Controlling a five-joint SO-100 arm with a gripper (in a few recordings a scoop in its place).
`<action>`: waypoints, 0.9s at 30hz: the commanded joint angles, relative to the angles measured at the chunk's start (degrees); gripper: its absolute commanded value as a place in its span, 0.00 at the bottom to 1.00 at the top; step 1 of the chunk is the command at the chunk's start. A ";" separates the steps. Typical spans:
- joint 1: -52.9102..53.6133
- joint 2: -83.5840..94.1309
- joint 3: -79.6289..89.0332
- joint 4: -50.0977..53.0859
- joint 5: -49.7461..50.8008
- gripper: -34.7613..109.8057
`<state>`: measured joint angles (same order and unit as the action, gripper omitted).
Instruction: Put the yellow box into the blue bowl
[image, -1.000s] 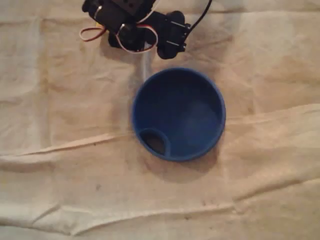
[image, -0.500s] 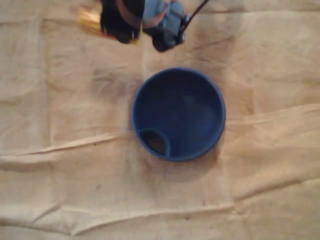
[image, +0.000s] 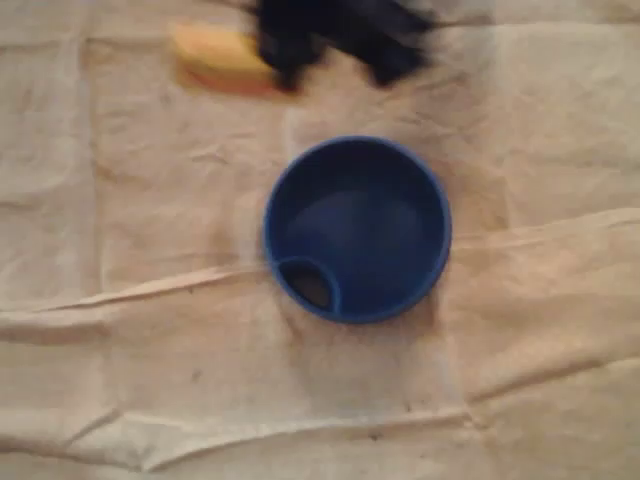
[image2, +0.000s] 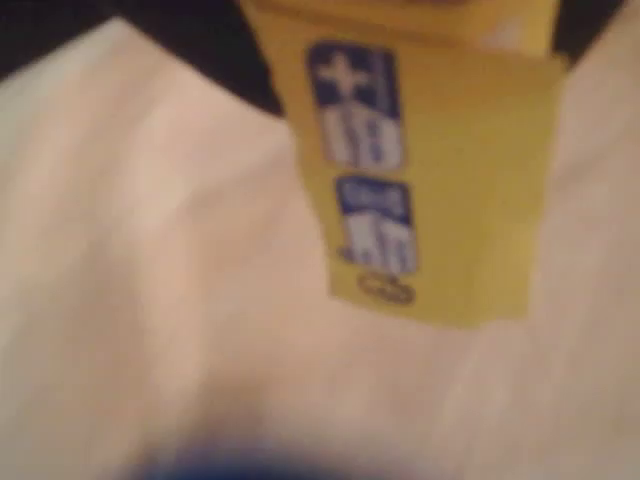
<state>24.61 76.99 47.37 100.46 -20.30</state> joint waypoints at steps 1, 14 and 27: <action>-5.62 5.62 -2.46 -0.26 0.35 0.24; -11.16 -3.16 -2.90 -10.63 0.35 0.24; -11.95 -12.74 -3.25 -15.29 0.35 0.24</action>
<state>12.57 64.16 47.37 87.98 -20.30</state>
